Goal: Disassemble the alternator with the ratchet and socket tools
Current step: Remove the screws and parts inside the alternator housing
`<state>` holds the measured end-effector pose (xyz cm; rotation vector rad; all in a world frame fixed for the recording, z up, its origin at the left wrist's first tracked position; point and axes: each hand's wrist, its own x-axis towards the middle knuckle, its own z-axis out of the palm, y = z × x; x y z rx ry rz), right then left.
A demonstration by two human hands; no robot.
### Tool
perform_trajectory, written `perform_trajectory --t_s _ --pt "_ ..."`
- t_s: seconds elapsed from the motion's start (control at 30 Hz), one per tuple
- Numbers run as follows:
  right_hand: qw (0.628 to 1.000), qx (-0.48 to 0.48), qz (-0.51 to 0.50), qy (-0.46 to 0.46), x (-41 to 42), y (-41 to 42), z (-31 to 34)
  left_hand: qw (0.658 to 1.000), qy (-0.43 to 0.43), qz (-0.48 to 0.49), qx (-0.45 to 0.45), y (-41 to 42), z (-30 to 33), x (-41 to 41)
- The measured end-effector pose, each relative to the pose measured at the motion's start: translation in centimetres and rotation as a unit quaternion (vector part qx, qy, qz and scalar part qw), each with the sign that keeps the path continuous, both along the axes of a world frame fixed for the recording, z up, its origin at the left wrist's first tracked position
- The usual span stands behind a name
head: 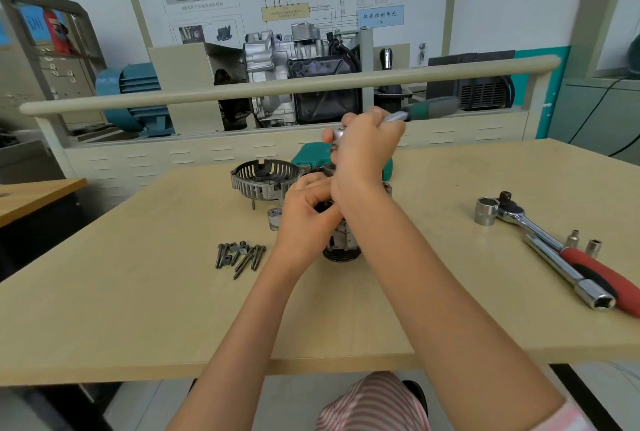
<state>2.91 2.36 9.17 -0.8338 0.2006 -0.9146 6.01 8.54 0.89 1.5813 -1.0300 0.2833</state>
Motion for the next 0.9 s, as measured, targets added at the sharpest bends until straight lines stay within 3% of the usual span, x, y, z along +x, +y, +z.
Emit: perform_trajectory --t_s 0.07,0.17,0.23,0.3,0.4,0.47,0.5,0.57,0.67,0.73,0.77,0.83,0.9 --pt "0.993 -0.015 0.1 0.056 -0.1 -0.8 0.4 1.0 -0.007 -0.006 -0.003 0.0 0.1 -0.2" --pt "0.93 -0.022 0.353 0.098 -0.4 -2.6 1.3 1.0 -0.001 -0.001 0.015 0.2 0.3 -0.3" --pt "0.899 -0.034 0.428 0.092 -0.4 -3.0 1.3 1.0 -0.007 -0.004 0.021 0.4 0.3 -0.3" --pt "0.913 -0.046 0.392 0.1 -0.4 -2.2 1.1 1.0 -0.015 -0.018 0.006 0.5 0.2 -0.1" --pt "0.99 -0.024 0.126 0.056 0.0 -0.4 0.5 1.0 -0.01 -0.017 0.0 0.2 0.1 -0.1" --pt "1.0 0.001 0.012 0.014 0.2 -0.1 0.0 1.0 -0.001 -0.001 -0.006 0.0 0.2 -0.4" --pt "1.0 0.008 0.017 0.016 0.2 -0.3 0.1 1.0 -0.003 0.002 -0.008 0.0 0.2 -0.5" --pt "0.989 -0.013 0.13 0.062 -0.1 -1.1 0.5 1.0 -0.002 0.002 -0.008 0.0 0.1 -0.6" --pt "0.911 -0.024 0.403 0.079 -0.3 -2.8 1.1 1.0 0.015 0.007 0.004 0.1 0.1 -0.3" --pt "0.878 -0.013 0.474 0.064 -0.3 -3.5 0.9 1.0 0.004 0.005 0.015 0.1 0.0 -0.3" --pt "0.879 -0.009 0.473 0.065 -0.4 -3.5 0.8 1.0 -0.009 0.0 0.014 0.2 -0.1 -0.3" --pt "0.915 -0.003 0.398 0.067 -0.5 -2.8 0.8 0.999 -0.04 -0.006 0.002 0.2 -0.1 -0.3" --pt "0.975 0.015 0.216 0.043 -0.2 -1.5 0.6 0.999 -0.038 -0.006 -0.002 0.2 -0.1 -0.3"
